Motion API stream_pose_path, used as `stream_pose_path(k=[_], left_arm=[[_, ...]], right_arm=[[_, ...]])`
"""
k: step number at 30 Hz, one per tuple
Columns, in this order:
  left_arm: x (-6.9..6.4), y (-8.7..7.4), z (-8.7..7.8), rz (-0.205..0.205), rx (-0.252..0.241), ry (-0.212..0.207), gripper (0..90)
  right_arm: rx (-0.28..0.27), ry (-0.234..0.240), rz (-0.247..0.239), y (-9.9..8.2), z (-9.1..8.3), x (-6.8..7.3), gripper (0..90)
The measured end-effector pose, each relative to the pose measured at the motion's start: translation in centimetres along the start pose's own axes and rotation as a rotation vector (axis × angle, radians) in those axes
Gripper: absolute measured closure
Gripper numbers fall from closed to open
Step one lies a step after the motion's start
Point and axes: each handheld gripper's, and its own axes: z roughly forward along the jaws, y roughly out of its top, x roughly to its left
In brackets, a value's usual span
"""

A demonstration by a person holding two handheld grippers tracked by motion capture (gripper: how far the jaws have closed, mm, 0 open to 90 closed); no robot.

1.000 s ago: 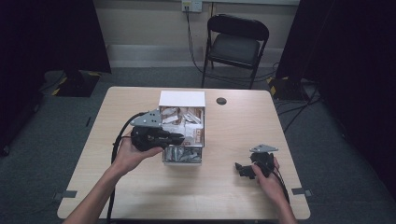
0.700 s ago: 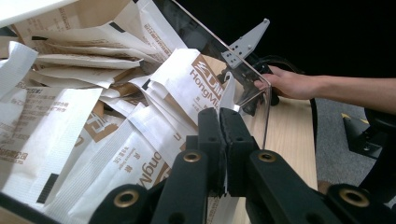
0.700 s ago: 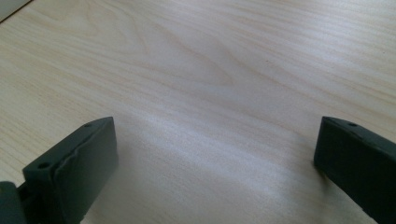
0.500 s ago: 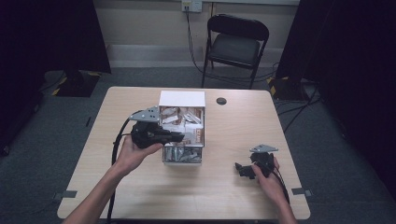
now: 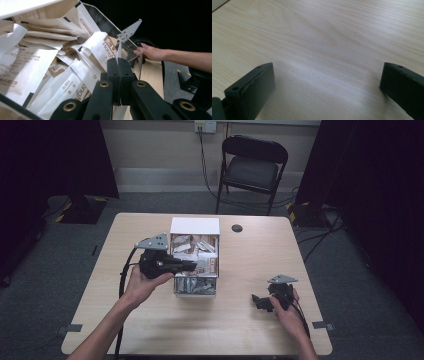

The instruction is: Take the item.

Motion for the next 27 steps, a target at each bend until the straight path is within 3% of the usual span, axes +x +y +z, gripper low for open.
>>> stream_pose_path(k=[8, 27], left_arm=[[0.1, 0.1, -0.5, -0.017, -0.026, 0.005, 89.9], [-0.9, 1.2, -1.7, 0.019, -0.081, 0.011, 89.9]], right_arm=[[-0.001, 0.000, -0.001, 0.0, 0.0, 0.0, 0.0], [0.000, 0.000, 0.001, 0.0, 0.0, 0.0, 0.0]])
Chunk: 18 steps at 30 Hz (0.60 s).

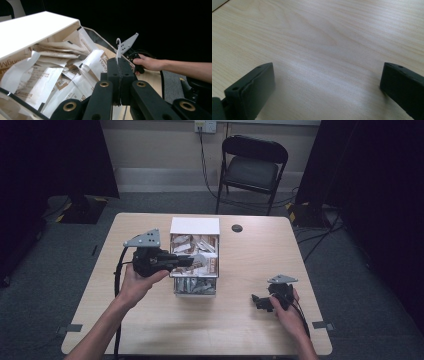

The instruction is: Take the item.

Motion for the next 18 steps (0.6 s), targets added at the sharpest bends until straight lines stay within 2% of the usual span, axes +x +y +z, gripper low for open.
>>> stream_pose_path(k=[4, 10, 18], left_arm=[[-0.4, 0.4, -0.4, -0.002, -0.024, -0.005, 89.9], [-1.5, 1.2, -0.9, 0.031, -0.049, -0.006, 89.9], [-1.5, 1.5, -2.1, 0.038, -0.075, 0.012, 89.9]], right_arm=[[0.000, 0.000, 0.000, 0.0, 0.0, 0.0, 0.0], [0.000, 0.000, 0.000, 0.0, 0.0, 0.0, 0.0], [0.000, 0.000, 0.000, 0.0, 0.0, 0.0, 0.0]])
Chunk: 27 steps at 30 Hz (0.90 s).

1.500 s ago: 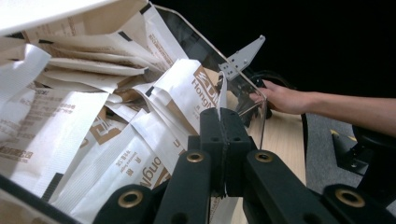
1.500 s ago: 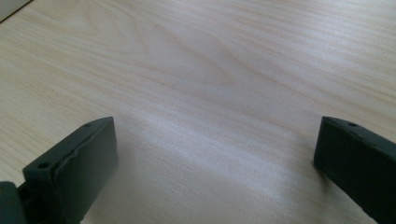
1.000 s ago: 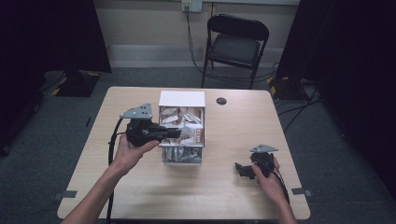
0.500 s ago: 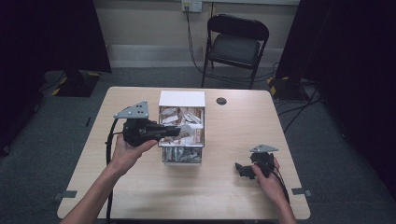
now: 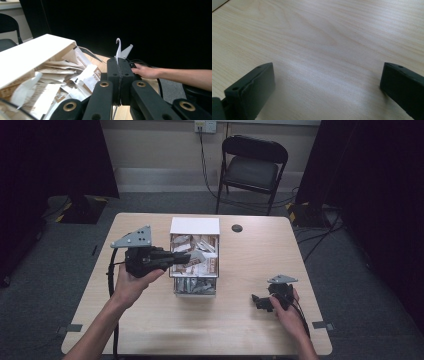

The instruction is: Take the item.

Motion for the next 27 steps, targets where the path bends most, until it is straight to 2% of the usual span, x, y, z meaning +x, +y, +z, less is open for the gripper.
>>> stream_pose_path(k=[12, 15, 17, 25, 27], left_arm=[[0.3, 0.7, -2.5, 0.001, -0.051, 0.036, 90.0], [0.5, 0.8, -3.1, 0.006, -0.045, 0.046, 89.9], [0.6, 0.8, -3.4, -0.004, -0.061, 0.049, 89.9], [0.3, 0.9, -4.2, -0.010, -0.058, 0.067, 90.0], [0.4, 1.0, -4.5, -0.008, -0.035, 0.085, 90.0]], right_arm=[[0.000, 0.000, 0.000, 0.0, 0.0, 0.0, 0.0], [0.000, 0.000, 0.000, 0.0, 0.0, 0.0, 0.0], [0.000, 0.000, 0.000, 0.0, 0.0, 0.0, 0.0], [0.000, 0.000, -0.003, 0.0, 0.0, 0.0, 0.0], [0.000, -0.001, -0.003, 0.0, 0.0, 0.0, 0.0]])
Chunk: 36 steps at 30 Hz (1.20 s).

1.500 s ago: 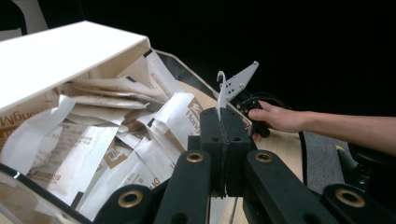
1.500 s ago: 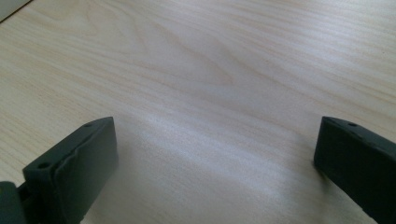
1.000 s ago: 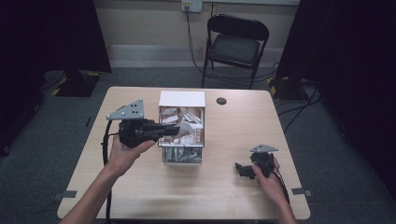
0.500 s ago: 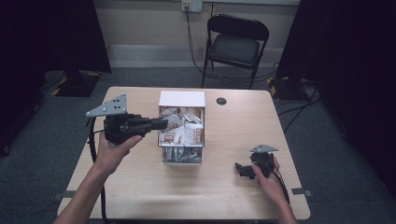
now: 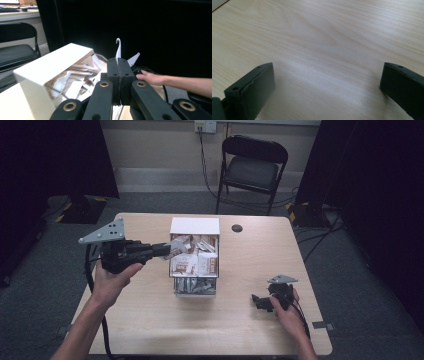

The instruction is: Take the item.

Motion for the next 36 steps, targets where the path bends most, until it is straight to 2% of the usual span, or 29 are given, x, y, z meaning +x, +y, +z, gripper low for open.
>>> stream_pose_path(k=[2, 6, 9, 10, 14, 18, 20, 22, 24, 28, 31, 36], left_arm=[[0.1, 0.2, -0.6, -0.001, 0.004, 0.015, 90.0], [0.1, 0.2, -1.6, 0.000, -0.026, 0.018, 90.0], [0.2, -0.1, -1.9, -0.017, -0.021, 0.021, 90.0], [0.2, -0.1, -2.1, -0.006, -0.011, 0.035, 90.0], [0.3, -0.3, -2.9, -0.008, -0.018, 0.042, 90.0], [0.4, -0.9, -4.1, -0.022, -0.036, 0.055, 90.0], [0.8, -1.5, -4.4, -0.046, -0.049, 0.051, 90.0], [0.9, -1.7, -4.6, -0.040, -0.027, 0.074, 90.0], [1.1, -1.9, -4.8, -0.047, -0.040, 0.071, 90.0], [1.4, -2.2, -5.2, -0.049, -0.020, 0.101, 90.0], [1.8, -2.3, -5.4, -0.059, -0.026, 0.112, 90.0], [2.3, -2.7, -5.8, -0.058, 0.003, 0.142, 90.0]], right_arm=[[0.000, 0.000, 0.000, 0.0, 0.0, 0.0, 0.0], [0.000, 0.000, 0.000, 0.0, 0.0, 0.0, 0.0], [0.000, 0.000, 0.000, 0.0, 0.0, 0.0, 0.0], [0.000, 0.000, 0.000, 0.0, 0.0, 0.0, 0.0], [0.001, 0.000, 0.002, 0.0, 0.0, 0.0, 0.0], [0.001, 0.000, 0.001, 0.0, 0.0, 0.0, 0.0], [0.001, 0.000, 0.001, 0.0, 0.0, 0.0, 0.0], [0.000, 0.000, 0.000, 0.0, 0.0, 0.0, 0.0], [0.001, 0.000, 0.002, 0.0, 0.0, 0.0, 0.0], [0.000, 0.001, 0.000, 0.0, 0.0, 0.0, 0.0], [0.000, 0.000, 0.000, 0.0, 0.0, 0.0, 0.0], [0.000, 0.000, 0.000, 0.0, 0.0, 0.0, 0.0]])
